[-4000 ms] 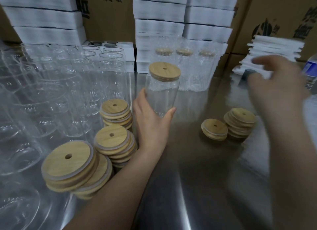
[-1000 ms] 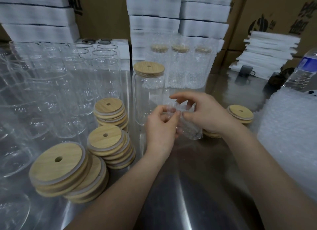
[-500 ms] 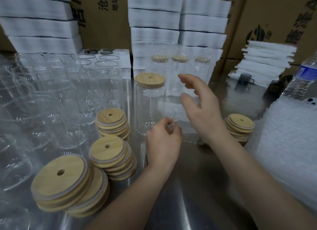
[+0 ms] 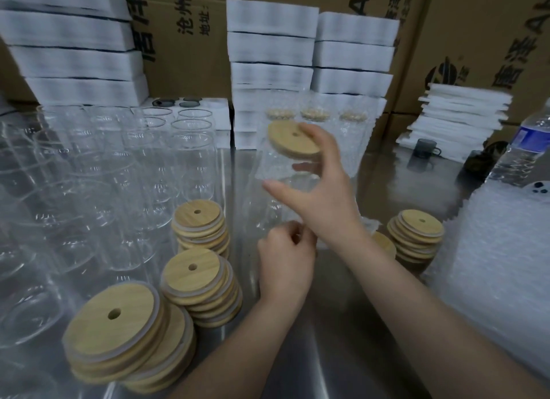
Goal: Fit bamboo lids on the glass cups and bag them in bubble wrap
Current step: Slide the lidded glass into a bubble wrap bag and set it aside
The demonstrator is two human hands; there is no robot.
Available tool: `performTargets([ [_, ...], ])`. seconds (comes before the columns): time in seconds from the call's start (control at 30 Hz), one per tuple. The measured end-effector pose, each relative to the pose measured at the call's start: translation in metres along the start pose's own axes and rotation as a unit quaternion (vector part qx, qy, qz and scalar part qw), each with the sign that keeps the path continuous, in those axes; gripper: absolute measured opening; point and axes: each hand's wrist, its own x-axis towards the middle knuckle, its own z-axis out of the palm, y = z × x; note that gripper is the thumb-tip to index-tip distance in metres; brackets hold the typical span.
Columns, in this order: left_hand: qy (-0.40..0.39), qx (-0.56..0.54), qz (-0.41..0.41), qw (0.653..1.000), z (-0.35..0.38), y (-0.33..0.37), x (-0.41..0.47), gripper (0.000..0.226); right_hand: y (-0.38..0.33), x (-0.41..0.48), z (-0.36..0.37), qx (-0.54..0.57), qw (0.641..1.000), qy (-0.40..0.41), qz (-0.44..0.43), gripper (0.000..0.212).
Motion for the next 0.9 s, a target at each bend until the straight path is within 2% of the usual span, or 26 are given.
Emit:
performTargets([
  [0.07, 0.011, -0.012, -0.007, 1.000, -0.001, -0.001, 0.003, 0.028, -0.003, -0.003, -0.012, 0.117, 0.990, 0.073, -0.023, 0.076],
  [0.13, 0.026, -0.035, -0.036, 0.998, -0.001, -0.001, 0.007, 0.033, -0.005, -0.002, -0.026, 0.242, 0.961, 0.132, -0.004, 0.071],
  [0.23, 0.046, -0.120, -0.094, 0.987, -0.003, -0.002, 0.011, 0.031, -0.002, -0.003, -0.045, 0.366, 0.920, 0.122, 0.068, 0.065],
  [0.4, 0.080, -0.205, -0.120, 0.968, -0.005, -0.002, 0.017, 0.031, 0.004, -0.006, -0.048, 0.272, 0.955, 0.106, 0.045, 0.074],
  [0.6, 0.094, -0.289, -0.136, 0.943, -0.009, 0.003, 0.017, 0.034, 0.004, -0.010, -0.050, 0.217, 0.972, 0.093, 0.010, 0.068],
  [0.77, 0.101, -0.301, -0.128, 0.939, -0.010, 0.007, 0.013, 0.034, 0.008, -0.011, -0.046, 0.149, 0.984, 0.086, -0.033, 0.072],
  [0.9, 0.112, -0.263, -0.081, 0.955, -0.011, 0.009, 0.010, 0.040, 0.013, -0.011, -0.045, 0.136, 0.983, 0.106, -0.062, 0.073],
])
